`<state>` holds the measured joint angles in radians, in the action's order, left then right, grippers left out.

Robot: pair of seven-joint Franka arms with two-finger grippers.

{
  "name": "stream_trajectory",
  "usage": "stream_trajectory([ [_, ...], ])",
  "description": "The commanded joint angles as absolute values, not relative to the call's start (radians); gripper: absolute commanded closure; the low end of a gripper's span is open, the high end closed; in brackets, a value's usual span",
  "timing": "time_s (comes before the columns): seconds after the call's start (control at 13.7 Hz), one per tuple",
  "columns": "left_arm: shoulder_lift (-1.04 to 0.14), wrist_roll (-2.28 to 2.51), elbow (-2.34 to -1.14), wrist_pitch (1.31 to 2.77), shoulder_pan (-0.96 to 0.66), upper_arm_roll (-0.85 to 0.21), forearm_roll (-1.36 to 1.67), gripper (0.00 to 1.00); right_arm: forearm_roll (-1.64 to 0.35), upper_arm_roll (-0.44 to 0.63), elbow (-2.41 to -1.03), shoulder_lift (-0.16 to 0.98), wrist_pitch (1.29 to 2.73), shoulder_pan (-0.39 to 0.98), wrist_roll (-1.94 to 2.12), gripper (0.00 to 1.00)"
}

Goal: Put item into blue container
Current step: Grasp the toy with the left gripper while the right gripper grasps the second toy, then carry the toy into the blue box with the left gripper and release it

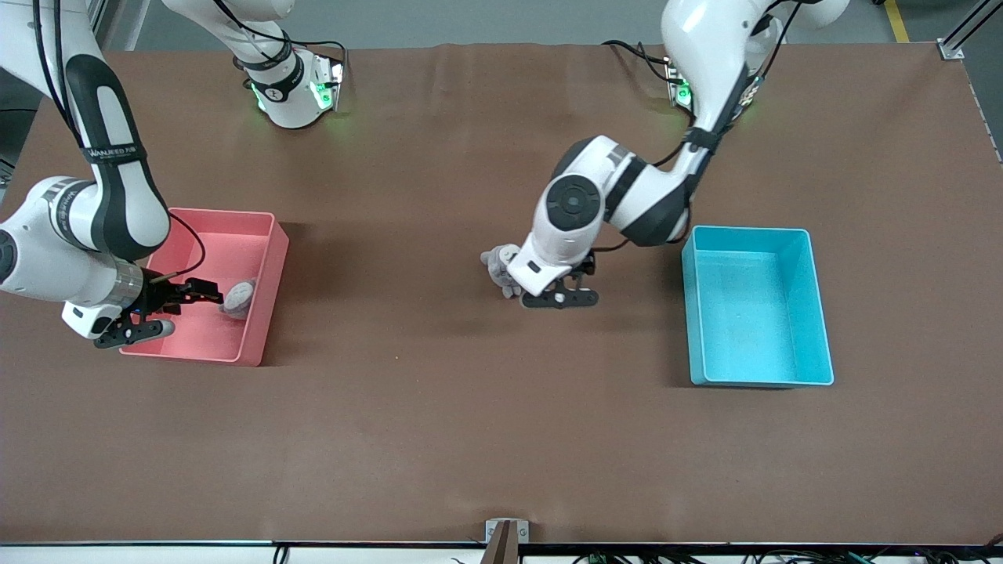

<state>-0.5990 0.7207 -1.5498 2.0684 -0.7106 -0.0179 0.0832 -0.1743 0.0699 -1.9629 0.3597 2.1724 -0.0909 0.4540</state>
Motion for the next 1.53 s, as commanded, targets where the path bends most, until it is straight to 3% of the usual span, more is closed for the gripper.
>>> stream_trajectory([
  [0.0, -0.661, 0.836, -1.534, 2.109, -0.764, -0.008, 0.100, 0.00, -0.196, 0.046, -1.970, 0.394, 2.226, -0.121, 0.466, 0.00],
  [0.22, -0.706, 1.004, -1.529, 2.236, -0.824, -0.009, 0.097, 0.00, -0.248, 0.044, -1.963, 0.428, 2.246, -0.124, 0.466, 0.00],
  [0.73, -0.756, 1.003, -1.505, 2.249, -0.862, -0.009, 0.081, 0.00, -0.291, 0.044, -1.965, 0.426, 2.168, -0.126, 0.463, 0.00],
  [0.87, -0.773, 1.003, -1.505, 2.249, -0.862, -0.008, 0.081, 0.06, -0.325, 0.044, -1.965, 0.426, 2.114, -0.129, 0.465, 0.00],
  [1.09, -0.775, 1.002, -1.503, 2.249, -0.862, -0.008, 0.017, 0.28, -0.328, 0.044, -1.968, 0.431, 2.109, -0.141, 0.466, 0.00],
  [1.17, -0.775, 1.002, -1.505, 2.249, -0.859, -0.008, -0.006, 0.45, -0.328, 0.044, -1.967, 0.440, 2.114, -0.141, 0.469, 0.00],
  [1.31, -0.775, 1.003, -1.505, 2.247, -0.856, -0.006, -0.009, 0.70, -0.328, 0.044, -1.964, 0.452, 2.120, -0.144, 0.474, 0.00],
  [1.38, -0.773, 1.005, -1.503, 2.247, -0.854, -0.006, -0.009, 0.89, -0.330, 0.044, -1.962, 0.457, 2.120, -0.146, 0.474, 0.00],
  [1.46, -0.770, 1.006, -1.503, 2.247, -0.854, -0.006, -0.009, 0.98, -0.331, 0.044, -1.960, 0.463, 2.120, -0.146, 0.474, 0.00],
])
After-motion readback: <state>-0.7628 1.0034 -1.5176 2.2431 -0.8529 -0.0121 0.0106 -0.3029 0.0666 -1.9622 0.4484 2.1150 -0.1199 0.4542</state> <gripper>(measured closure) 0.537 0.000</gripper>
